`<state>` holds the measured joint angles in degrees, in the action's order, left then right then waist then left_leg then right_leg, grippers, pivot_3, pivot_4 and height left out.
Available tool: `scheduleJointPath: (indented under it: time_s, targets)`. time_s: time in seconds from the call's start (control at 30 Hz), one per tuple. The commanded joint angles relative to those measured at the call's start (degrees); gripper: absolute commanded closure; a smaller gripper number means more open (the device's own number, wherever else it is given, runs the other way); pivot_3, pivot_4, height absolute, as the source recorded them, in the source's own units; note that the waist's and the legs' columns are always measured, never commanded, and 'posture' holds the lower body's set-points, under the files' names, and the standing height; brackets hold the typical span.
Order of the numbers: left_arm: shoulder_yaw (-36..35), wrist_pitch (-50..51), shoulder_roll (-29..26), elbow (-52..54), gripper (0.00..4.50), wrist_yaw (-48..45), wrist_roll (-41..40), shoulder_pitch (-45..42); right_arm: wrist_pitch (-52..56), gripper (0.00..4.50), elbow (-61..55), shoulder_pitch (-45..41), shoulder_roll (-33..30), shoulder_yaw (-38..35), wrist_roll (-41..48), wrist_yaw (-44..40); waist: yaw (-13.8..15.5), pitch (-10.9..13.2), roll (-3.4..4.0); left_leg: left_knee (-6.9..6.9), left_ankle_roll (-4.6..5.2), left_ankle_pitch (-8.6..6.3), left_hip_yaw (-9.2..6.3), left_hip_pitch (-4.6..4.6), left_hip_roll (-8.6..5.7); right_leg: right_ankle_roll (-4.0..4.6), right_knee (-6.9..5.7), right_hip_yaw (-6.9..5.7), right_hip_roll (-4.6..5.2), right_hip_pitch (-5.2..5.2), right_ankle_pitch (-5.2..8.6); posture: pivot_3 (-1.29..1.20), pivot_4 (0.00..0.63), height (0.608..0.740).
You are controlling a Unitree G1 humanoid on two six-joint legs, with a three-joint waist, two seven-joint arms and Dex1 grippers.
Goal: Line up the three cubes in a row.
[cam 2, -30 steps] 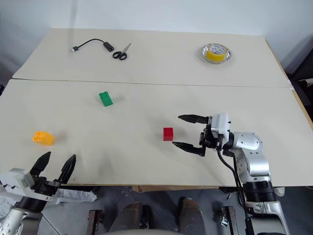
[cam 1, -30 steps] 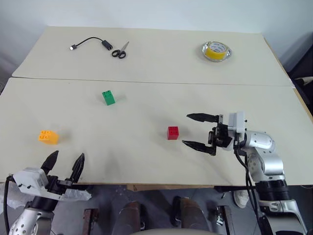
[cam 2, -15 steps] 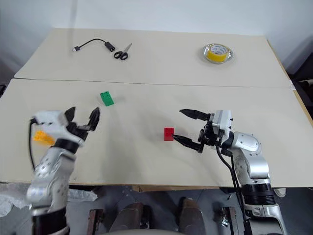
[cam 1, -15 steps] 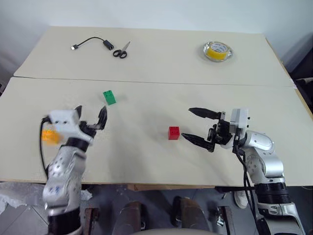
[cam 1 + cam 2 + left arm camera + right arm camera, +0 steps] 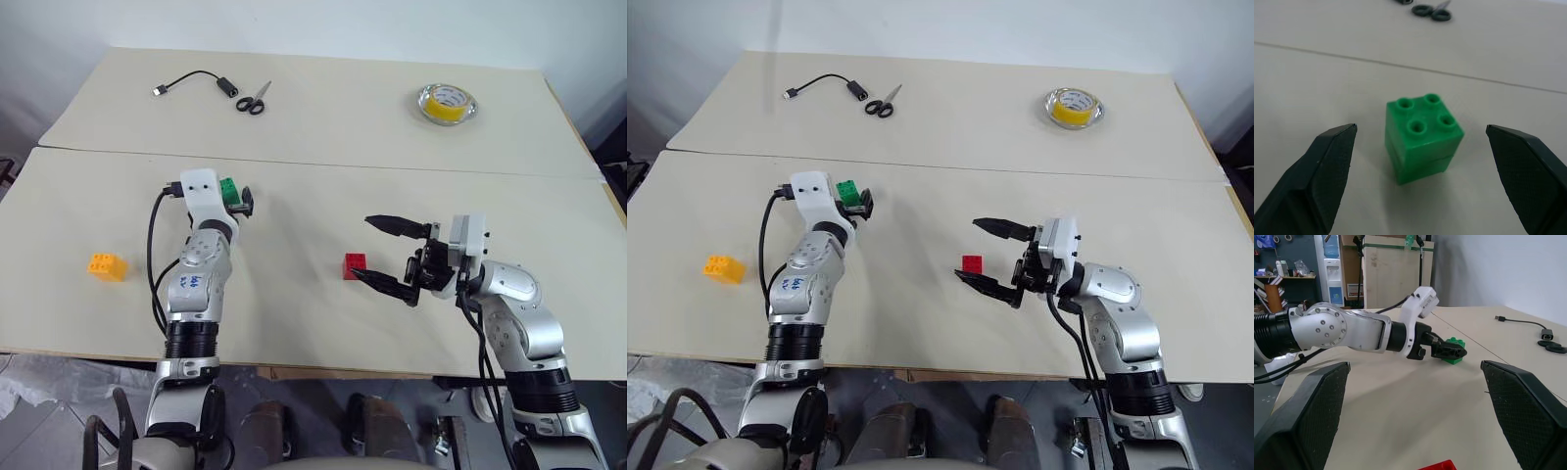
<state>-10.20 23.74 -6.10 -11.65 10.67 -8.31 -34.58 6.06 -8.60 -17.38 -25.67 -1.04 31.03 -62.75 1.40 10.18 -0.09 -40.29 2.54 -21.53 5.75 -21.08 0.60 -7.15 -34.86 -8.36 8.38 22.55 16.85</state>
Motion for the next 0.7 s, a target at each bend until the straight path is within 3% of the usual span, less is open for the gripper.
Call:
scheduleJointPath:
  time_s: [0.03,0.3,0.4,0.53,0.7]
  targets:
    - [0.3,-3.7,0.2,-0.3,0.59,-1.0,0.7,-1.4,-0.5,0.0,-2.1,0.5,0.2,-0.7,1.0,0.7,0.0,0.0,0.0,0.0,0.0,0.0,-0.01,-0.02,0.0,0.0,0.01,-0.02,0.0,0.0,0.0,0.0,0.15,0.74]
    - [0.4,-5.8,-0.3,1.1,3.05,-6.5,-0.9,0.8,-0.9,0.0,-2.3,1.5,0.7,-0.3,0.6,1.5,0.0,0.0,0.0,0.0,-0.01,0.01,-0.03,-0.02,-0.01,0.0,0.01,-0.05,0.0,0.0,0.0,0.0,0.15,0.74]
    - [0.0,-7.1,-3.5,4.4,3.05,-17.7,-5.7,3.0,-0.8,0.0,-3.0,2.2,0.1,-0.9,0.5,1.8,-0.1,0.0,0.0,0.0,-0.01,0.01,-0.04,-0.02,0.0,0.0,0.01,-0.06,0.0,0.0,0.0,0.0,0.15,0.74]
    - [1.4,-10.0,-16.1,7.7,3.05,-46.4,-13.9,5.5,-0.4,0.0,-3.7,4.5,-2.9,-4.0,1.1,1.5,-0.4,0.0,0.01,0.0,-0.05,0.03,-0.03,-0.06,0.02,0.01,0.0,-0.1,-0.02,0.05,0.01,0.0,0.15,0.74]
    - [7.2,-11.9,-26.2,5.8,3.05,-74.3,-18.4,4.1,0.6,0.0,-4.9,8.9,-7.1,-7.6,2.6,0.1,0.2,0.0,0.02,-0.01,-0.06,0.03,-0.07,-0.03,0.0,0.02,0.07,-0.09,-0.04,-0.04,0.02,0.0,0.15,0.74]
